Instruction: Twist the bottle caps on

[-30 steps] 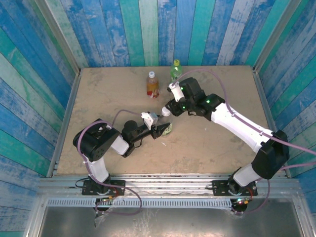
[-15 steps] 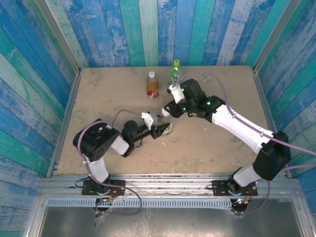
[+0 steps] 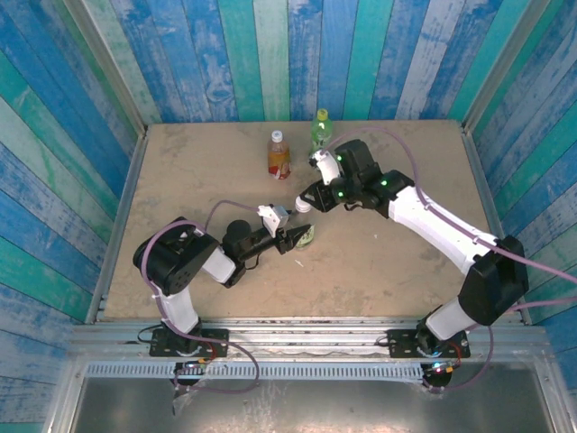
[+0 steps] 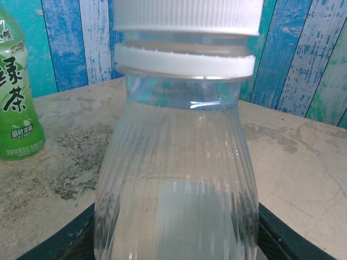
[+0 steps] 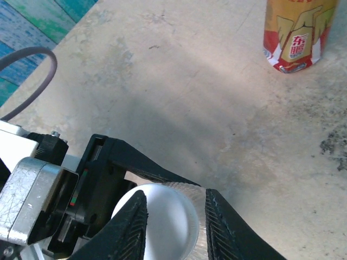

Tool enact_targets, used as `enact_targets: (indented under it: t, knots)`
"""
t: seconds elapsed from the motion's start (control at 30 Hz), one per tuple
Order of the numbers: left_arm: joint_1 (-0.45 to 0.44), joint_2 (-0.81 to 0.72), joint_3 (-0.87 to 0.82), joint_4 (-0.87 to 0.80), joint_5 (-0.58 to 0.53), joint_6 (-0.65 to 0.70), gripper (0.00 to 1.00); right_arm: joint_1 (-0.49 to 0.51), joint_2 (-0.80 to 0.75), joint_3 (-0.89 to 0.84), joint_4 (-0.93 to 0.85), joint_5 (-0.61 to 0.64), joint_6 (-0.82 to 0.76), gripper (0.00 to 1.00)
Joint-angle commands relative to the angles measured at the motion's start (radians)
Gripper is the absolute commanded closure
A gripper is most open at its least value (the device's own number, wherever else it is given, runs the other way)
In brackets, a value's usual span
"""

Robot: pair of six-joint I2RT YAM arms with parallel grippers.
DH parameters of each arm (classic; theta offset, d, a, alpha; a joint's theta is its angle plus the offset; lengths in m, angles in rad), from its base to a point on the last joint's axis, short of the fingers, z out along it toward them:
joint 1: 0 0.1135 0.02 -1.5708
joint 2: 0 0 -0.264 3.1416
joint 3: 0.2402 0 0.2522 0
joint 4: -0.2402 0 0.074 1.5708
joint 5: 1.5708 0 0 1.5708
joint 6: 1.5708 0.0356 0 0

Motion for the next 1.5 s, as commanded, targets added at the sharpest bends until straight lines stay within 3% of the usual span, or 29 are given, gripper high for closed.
enact_targets:
  t: [0.0,0.23,0.43,0.67,0.93,1.17,1.47]
  knots:
    - [0.002,0.009,-0.010,-0.101,0.005,0.012,0.53,-0.008,0.029,-0.031,-0.118,-0.068,0.020,0.71]
    - [0.001,0.008,-0.006,-0.110,-0.010,0.004,0.52,-0.019,-0.030,-0.086,-0.114,-0.139,0.038,0.78]
    - [0.002,0.009,-0.003,-0.114,-0.008,0.004,0.52,-0.021,-0.079,-0.101,-0.094,-0.158,0.053,0.77]
    - [0.002,0.009,-0.004,-0.110,0.000,0.009,0.52,-0.068,-0.112,-0.091,-0.046,-0.104,0.065,0.68]
    - [0.002,0.003,-0.009,-0.119,0.004,0.014,0.52,-0.085,0.017,0.003,-0.018,-0.184,0.043,0.65]
    - [0.002,0.002,-0.007,-0.124,-0.001,0.015,0.52,-0.085,0.038,0.002,-0.013,-0.245,0.035,0.73]
    - [0.003,0.002,-0.001,-0.137,-0.007,0.012,0.52,-0.070,-0.086,-0.145,-0.023,-0.311,0.075,0.78]
